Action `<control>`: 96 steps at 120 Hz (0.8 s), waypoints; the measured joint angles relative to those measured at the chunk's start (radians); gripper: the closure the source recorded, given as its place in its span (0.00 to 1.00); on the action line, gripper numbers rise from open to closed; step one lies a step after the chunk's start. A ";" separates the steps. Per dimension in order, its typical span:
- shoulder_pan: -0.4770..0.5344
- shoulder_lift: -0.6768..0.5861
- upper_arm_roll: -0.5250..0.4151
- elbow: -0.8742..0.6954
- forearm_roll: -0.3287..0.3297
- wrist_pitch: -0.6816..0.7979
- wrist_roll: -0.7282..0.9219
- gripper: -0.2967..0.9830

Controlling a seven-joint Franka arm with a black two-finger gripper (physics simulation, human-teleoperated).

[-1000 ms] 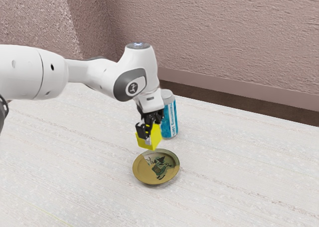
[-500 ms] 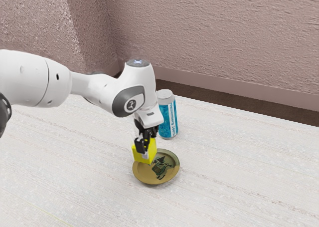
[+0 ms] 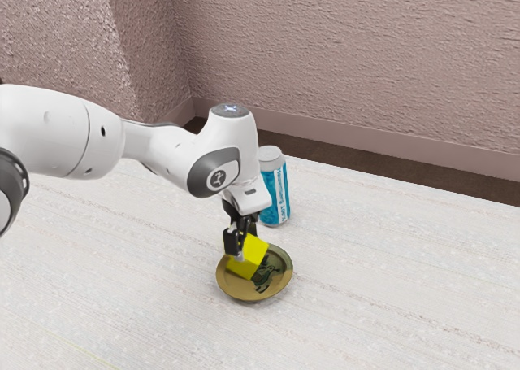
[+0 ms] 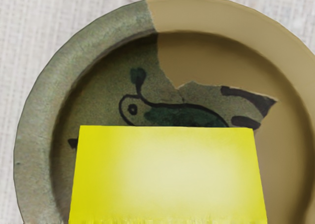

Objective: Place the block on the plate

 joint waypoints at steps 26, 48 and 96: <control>0.000 -0.067 0.003 -0.002 0.003 -0.006 -0.015 0.25; 0.001 -0.127 0.067 0.236 0.019 -0.169 -0.034 0.24; 0.007 -0.090 0.214 0.561 -0.032 -0.583 -0.146 0.23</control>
